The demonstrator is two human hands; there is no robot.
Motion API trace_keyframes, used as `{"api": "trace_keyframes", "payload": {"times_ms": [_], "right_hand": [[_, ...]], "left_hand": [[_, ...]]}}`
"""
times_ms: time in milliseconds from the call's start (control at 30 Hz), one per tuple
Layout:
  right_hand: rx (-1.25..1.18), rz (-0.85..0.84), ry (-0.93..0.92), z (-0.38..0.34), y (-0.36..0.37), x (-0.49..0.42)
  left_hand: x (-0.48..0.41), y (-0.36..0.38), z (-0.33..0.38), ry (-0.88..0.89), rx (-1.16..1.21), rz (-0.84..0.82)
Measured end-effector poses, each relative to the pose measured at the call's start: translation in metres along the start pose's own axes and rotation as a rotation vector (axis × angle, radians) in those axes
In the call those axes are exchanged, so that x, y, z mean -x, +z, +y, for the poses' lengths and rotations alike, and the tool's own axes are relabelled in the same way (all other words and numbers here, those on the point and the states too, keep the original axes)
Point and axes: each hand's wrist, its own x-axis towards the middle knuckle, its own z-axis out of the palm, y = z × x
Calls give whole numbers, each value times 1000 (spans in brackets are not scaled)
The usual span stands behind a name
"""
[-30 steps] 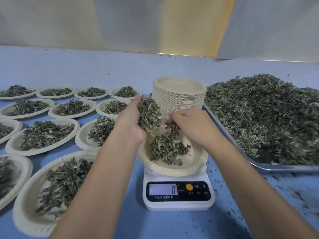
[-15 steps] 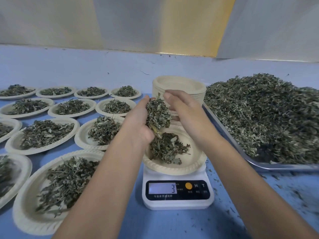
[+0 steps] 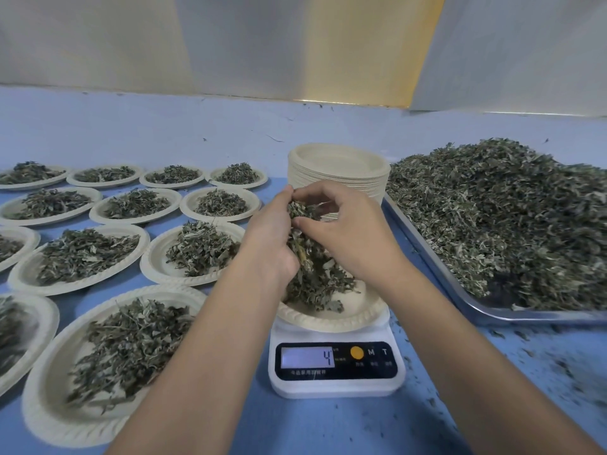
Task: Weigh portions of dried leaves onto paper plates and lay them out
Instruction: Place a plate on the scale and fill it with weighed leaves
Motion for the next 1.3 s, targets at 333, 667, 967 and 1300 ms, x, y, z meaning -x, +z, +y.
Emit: {"api": "trace_keyframes", "payload": {"times_ms": [333,667,967,1300], "right_hand": [[-180,78,144,7,-8,-7],[-106,92,240,16,-15,-10],[-221,192,195,16,-12,-13],[-204,58,89,9,3,-4]], "left_hand": [[-7,-2,-4,7,103,-15],[-13,-7,-2,49,156,56],[-8,-7,1,49,198,47],[10,7,1,-13,192,-65]]}}
